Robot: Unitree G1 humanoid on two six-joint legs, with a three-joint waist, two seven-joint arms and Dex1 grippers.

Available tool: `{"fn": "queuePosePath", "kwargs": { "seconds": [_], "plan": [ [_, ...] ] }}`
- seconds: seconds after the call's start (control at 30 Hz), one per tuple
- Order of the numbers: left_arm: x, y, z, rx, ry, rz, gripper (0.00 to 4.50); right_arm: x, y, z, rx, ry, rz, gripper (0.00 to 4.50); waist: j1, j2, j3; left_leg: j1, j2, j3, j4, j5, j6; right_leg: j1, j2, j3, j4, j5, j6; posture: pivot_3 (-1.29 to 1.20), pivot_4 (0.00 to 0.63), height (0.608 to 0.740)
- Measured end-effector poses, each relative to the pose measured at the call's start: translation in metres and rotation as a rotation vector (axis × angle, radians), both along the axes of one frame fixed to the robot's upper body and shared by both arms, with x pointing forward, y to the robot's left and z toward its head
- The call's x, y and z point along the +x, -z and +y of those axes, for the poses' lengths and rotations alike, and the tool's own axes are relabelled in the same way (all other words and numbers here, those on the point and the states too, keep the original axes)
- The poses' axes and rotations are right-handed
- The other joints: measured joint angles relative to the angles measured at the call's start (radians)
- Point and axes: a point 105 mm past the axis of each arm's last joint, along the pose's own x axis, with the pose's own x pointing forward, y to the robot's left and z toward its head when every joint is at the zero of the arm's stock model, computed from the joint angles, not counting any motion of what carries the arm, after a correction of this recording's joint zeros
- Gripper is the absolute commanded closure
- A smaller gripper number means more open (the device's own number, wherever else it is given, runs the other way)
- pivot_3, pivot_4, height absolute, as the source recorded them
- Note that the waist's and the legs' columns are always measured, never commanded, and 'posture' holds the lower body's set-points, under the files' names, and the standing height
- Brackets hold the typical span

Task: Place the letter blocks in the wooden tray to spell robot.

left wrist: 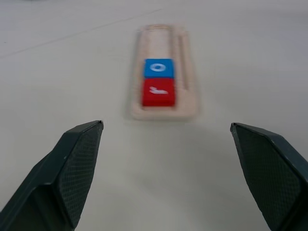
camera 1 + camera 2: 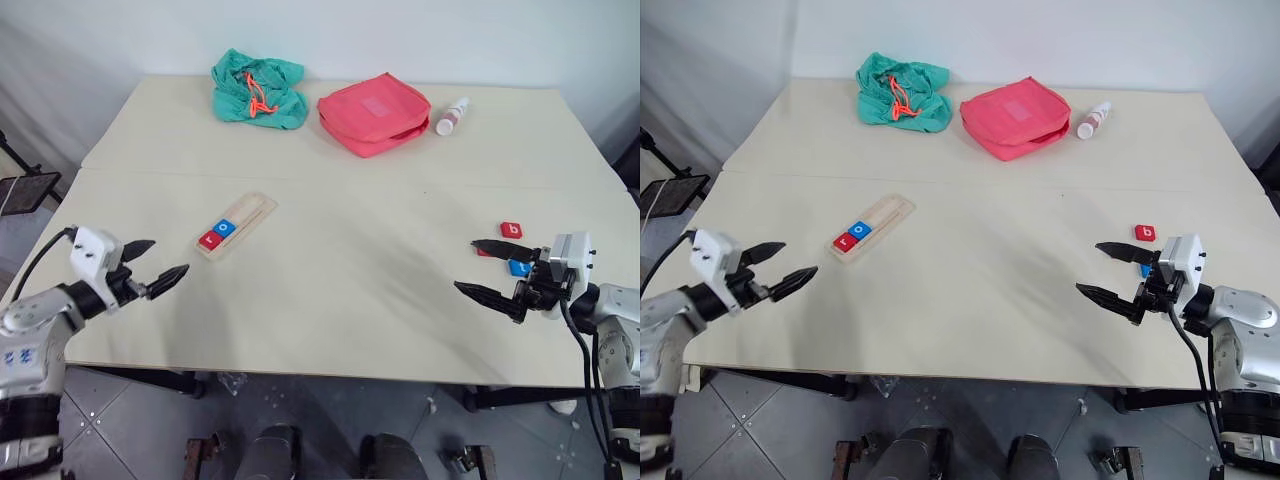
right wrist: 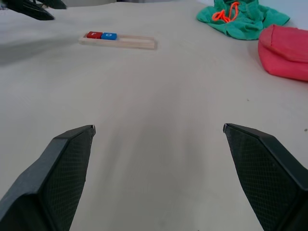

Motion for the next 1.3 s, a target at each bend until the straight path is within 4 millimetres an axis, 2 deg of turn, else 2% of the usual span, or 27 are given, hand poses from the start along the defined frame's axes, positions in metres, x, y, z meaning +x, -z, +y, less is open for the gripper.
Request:
{"fn": "queuePosePath", "kwargs": {
  "seconds": [0.17,0.27,0.47,0.7,1.03,1.2,1.3],
  "plan": [
    [0.023,0.003,-0.013,-0.006,0.044,0.029,0.00,-0.001,-0.002,0.001,0.005,0.007,-0.003,0.04,0.000,-0.001,0.000,0.000,0.000,0.000,0.000,0.000,0.000,0.000,0.000,-0.001,0.001,0.000,0.000,0.00,0.150,0.740],
    [0.035,0.006,-0.025,0.005,0.088,0.060,0.00,-0.006,0.004,0.000,0.004,0.018,0.014,0.04,0.000,-0.001,0.001,0.000,0.000,0.000,0.000,0.000,0.000,0.000,0.000,-0.001,0.001,0.000,0.000,0.00,0.150,0.740],
    [0.041,0.019,-0.032,0.035,0.115,0.134,0.00,-0.014,0.011,-0.005,0.005,0.049,0.030,0.04,-0.001,-0.002,0.001,0.000,0.000,0.001,0.000,0.000,0.000,-0.001,0.000,-0.001,0.001,0.000,0.000,0.00,0.150,0.740],
    [0.052,0.016,-0.037,0.072,0.119,0.149,0.00,-0.018,0.008,-0.004,0.006,0.047,0.018,0.04,0.001,-0.002,0.001,0.000,0.000,0.000,0.002,0.000,0.000,-0.001,0.000,-0.001,0.002,0.000,0.000,0.00,0.150,0.740],
    [0.062,0.019,-0.034,0.122,0.088,0.200,0.00,-0.019,0.010,-0.006,0.012,0.056,0.024,0.04,0.002,-0.002,0.001,0.000,0.000,0.000,0.002,0.000,0.000,0.000,0.000,-0.001,0.003,0.000,0.000,0.00,0.150,0.740],
    [0.063,0.019,-0.034,0.127,0.085,0.212,1.10,-0.019,0.010,-0.006,0.012,0.056,0.023,0.00,0.001,-0.001,0.001,0.000,0.000,0.000,0.002,0.000,0.000,0.000,0.000,-0.001,0.003,0.000,0.000,0.00,0.150,0.740],
    [0.062,0.019,-0.035,0.124,0.094,0.213,1.11,-0.019,0.010,-0.006,0.011,0.056,0.022,0.00,0.001,-0.001,0.001,0.000,0.000,0.000,0.002,0.000,0.000,0.000,0.000,-0.001,0.003,0.000,0.000,0.00,0.150,0.740]
  ]
}}
